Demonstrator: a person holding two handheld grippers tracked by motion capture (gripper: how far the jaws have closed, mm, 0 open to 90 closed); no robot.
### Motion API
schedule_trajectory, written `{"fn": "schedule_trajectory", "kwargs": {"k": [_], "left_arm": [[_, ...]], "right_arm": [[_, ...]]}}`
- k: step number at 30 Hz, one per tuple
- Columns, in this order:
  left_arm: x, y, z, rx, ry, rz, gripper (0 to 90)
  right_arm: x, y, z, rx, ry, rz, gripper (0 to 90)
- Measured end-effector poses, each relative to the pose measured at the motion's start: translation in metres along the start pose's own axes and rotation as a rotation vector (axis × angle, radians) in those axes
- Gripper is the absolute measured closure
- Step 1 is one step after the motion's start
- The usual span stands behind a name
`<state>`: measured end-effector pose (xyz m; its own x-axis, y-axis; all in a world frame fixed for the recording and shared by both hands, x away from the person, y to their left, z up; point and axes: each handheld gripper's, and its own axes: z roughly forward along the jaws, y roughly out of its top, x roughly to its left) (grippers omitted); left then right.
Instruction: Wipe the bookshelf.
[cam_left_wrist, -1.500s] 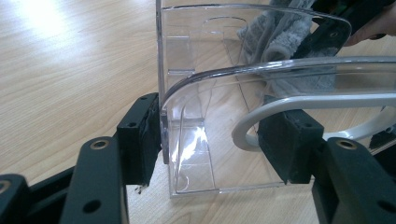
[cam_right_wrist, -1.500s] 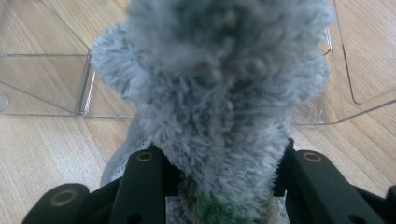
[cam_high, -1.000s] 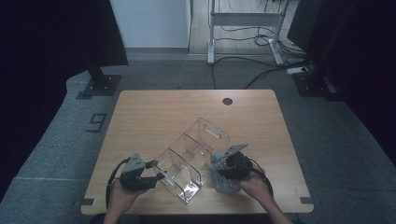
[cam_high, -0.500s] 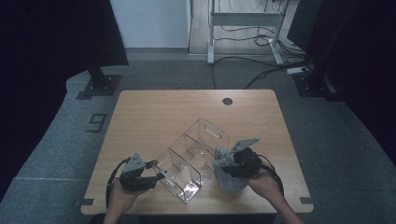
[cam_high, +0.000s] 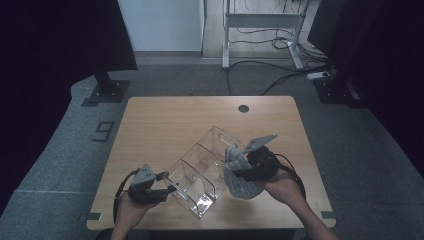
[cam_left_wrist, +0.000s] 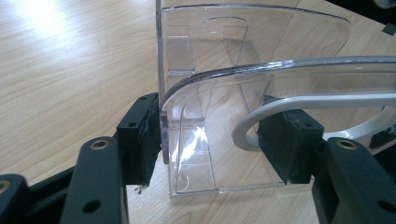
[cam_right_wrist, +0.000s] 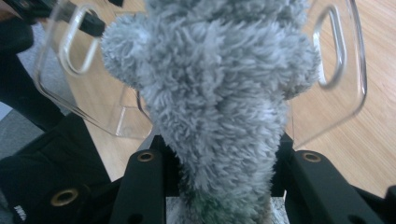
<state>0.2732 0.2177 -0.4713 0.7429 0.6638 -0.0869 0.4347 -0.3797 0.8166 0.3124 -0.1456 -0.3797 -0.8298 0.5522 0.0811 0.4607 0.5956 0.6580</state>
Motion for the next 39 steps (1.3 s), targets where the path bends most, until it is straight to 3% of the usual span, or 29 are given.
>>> {"fn": "schedule_trajectory", "kwargs": {"k": [10,20,39], "left_arm": [[0.0,0.0,0.0,0.0,0.0,0.001,40.1],[0.0,0.0,0.0,0.001,-0.002,0.0,40.1],[0.0,0.001,0.0,0.005,0.0,0.003,40.2]], "right_arm": [[0.011,0.038,0.009,0.004,0.038,-0.033,60.9],[0.021,0.077,0.035,0.013,0.069,-0.066,60.9],[0.03,0.11,0.101,0.044,0.08,-0.078,60.9]]}}
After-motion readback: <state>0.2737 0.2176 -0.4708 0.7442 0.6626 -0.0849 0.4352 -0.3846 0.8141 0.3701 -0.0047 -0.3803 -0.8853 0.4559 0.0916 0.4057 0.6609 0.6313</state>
